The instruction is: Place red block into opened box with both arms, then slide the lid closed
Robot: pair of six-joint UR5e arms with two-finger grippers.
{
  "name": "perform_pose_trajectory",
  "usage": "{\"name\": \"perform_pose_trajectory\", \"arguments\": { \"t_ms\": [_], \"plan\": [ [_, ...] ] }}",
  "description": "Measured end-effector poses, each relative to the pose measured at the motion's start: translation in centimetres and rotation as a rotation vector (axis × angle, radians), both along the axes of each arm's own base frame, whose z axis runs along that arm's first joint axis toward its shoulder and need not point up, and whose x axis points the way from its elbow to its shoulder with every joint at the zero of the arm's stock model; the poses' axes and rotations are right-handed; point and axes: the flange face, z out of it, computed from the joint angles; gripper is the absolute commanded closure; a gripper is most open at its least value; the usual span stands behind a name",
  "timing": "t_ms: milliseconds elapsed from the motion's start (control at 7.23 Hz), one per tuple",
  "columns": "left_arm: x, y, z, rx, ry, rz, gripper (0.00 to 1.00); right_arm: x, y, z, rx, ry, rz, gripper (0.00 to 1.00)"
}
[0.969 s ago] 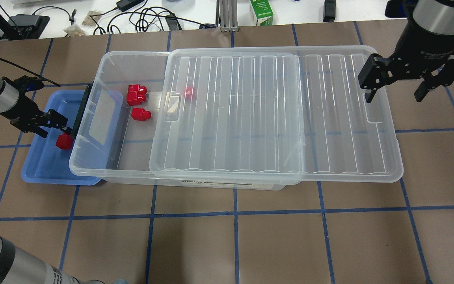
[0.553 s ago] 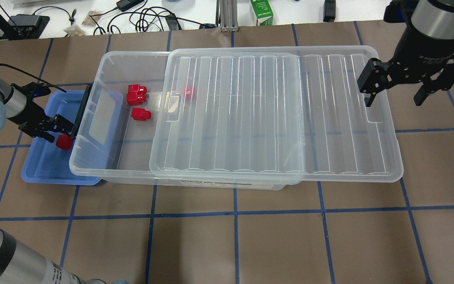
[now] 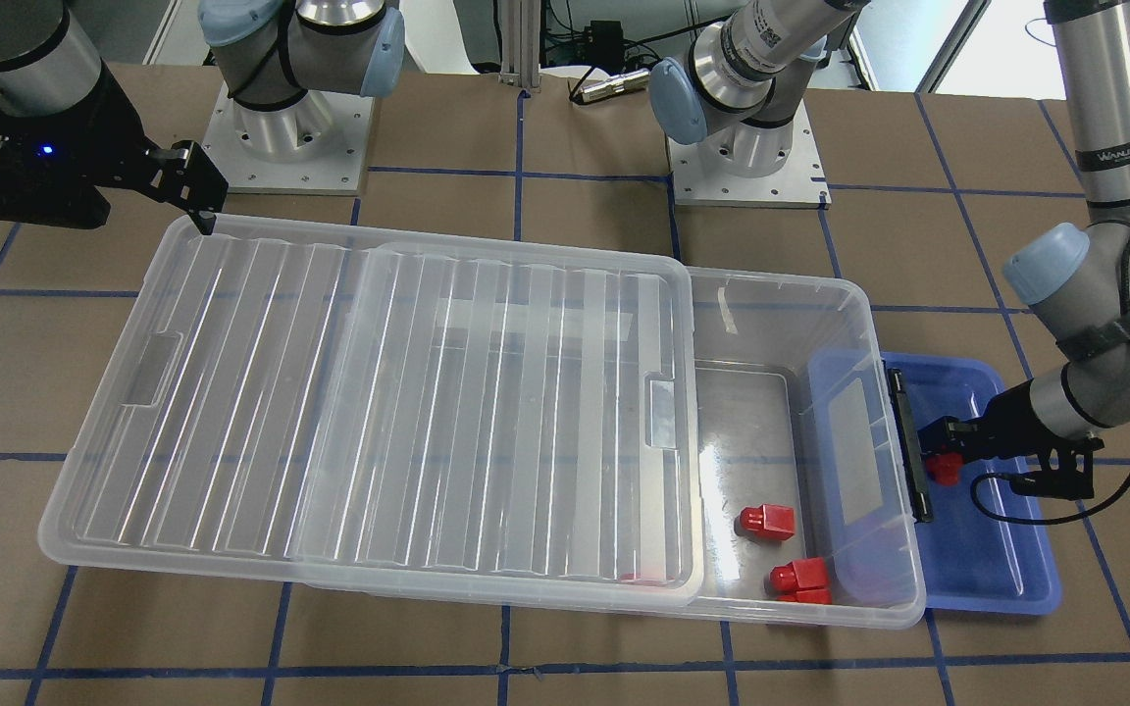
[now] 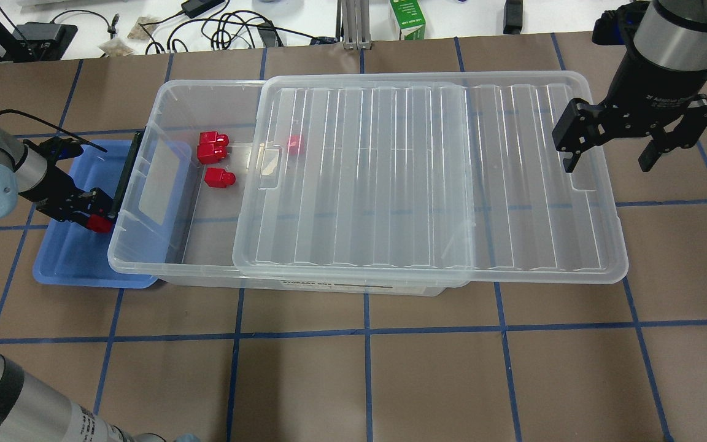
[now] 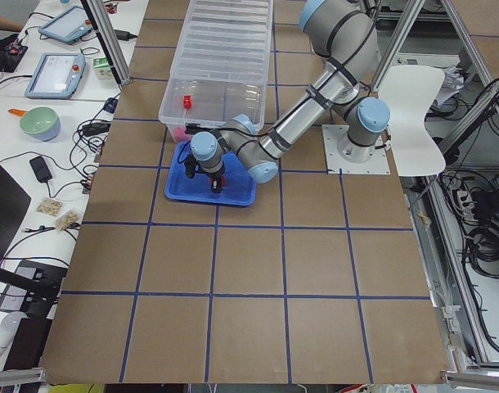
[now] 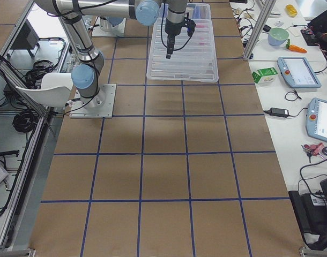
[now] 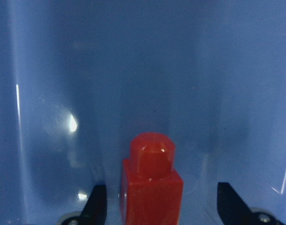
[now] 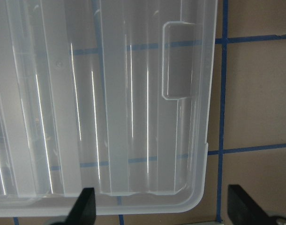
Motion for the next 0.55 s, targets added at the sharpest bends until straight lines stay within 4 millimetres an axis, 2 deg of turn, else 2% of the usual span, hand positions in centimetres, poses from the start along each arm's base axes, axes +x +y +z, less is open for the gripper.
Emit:
{"name": "perform_pose_trajectory", "arguments": {
  "t_ms": [415, 553],
  "plan": [
    [0.2, 0.0, 2.1, -0.005, -0.065, -0.009, 1.0, 0.1, 0.1, 0.8, -0.017, -0.007, -0.002, 0.0],
    [0.2, -0.2, 4.0, -0.003, -0.08, -0.015, 1.0, 0.1, 0.3, 1.4, -0.027, -0.006, -0.003, 0.0]
  ]
}}
